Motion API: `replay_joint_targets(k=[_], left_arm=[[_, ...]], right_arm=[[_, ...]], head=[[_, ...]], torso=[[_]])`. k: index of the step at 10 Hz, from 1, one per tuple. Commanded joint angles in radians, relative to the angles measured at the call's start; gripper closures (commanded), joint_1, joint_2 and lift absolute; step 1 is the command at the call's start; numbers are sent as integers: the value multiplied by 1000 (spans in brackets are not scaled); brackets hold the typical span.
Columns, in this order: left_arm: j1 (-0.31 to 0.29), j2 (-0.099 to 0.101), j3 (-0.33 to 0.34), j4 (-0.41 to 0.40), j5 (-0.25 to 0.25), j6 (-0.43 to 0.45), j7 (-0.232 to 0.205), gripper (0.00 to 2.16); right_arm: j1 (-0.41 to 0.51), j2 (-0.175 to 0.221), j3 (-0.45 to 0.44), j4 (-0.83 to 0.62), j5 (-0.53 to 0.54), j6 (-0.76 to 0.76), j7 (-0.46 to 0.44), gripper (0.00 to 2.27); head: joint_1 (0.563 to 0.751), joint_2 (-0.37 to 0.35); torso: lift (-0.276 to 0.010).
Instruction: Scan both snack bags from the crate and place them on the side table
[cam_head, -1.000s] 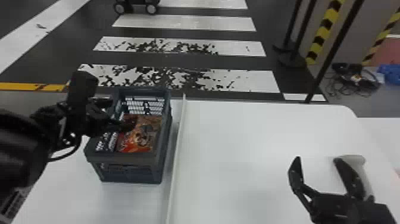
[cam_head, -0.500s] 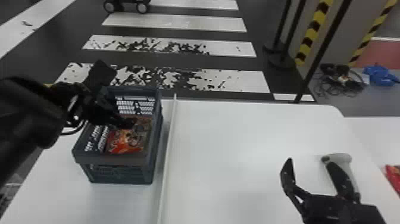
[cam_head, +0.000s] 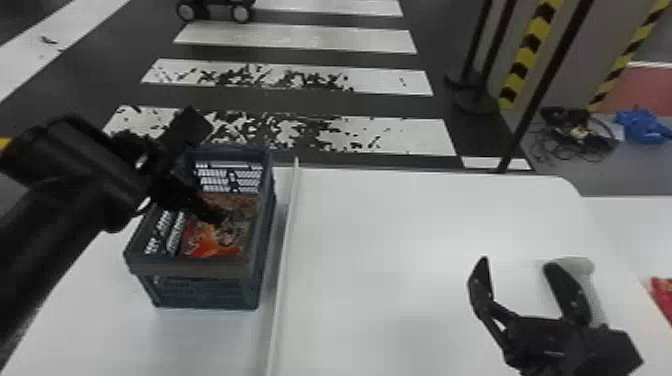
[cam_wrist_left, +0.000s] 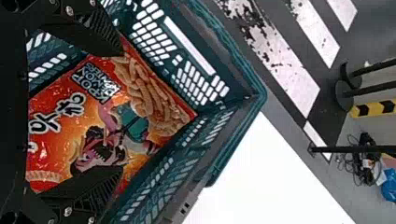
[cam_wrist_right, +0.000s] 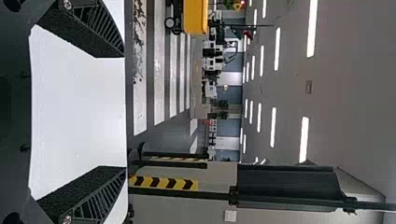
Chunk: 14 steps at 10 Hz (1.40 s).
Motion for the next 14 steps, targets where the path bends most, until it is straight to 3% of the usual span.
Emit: replay_joint_targets(k=[1,4,6,7,9,10,11,14], left_arm=[[-20,-47,-9,104,-48,-36,0,137],[-45,-129,-52,233,-138,-171,-8,140],[-49,-194,-38,317,-249,-260,-29,137],[-49,-206,-24,336,-276,-276,-36,137],[-49,-208,-21,356,-290,-276,-40,137],[-48,-206,4,357,-293,-276,-54,137],[-43,-208,47,356,-327,-276,-72,137],[-38,-208,62,383,-353,-273,-71,178]], right_arm=[[-3,2,4,2,-7,2,0,63],[-5,2,6,3,-15,6,0,63],[-6,2,6,3,-19,6,0,63],[-5,2,6,6,-22,9,0,63],[-6,2,6,13,-29,6,0,63],[-8,2,6,16,-29,9,0,63],[-11,2,6,19,-29,9,0,63],[-16,2,7,33,-29,6,1,63]], head=[[695,-36],[695,-50],[695,-73],[695,-86],[695,-94],[695,-91],[695,-87],[695,-61]], torso=[[-98],[-98],[-98],[-98],[-98],[-98],[-98],[-98]])
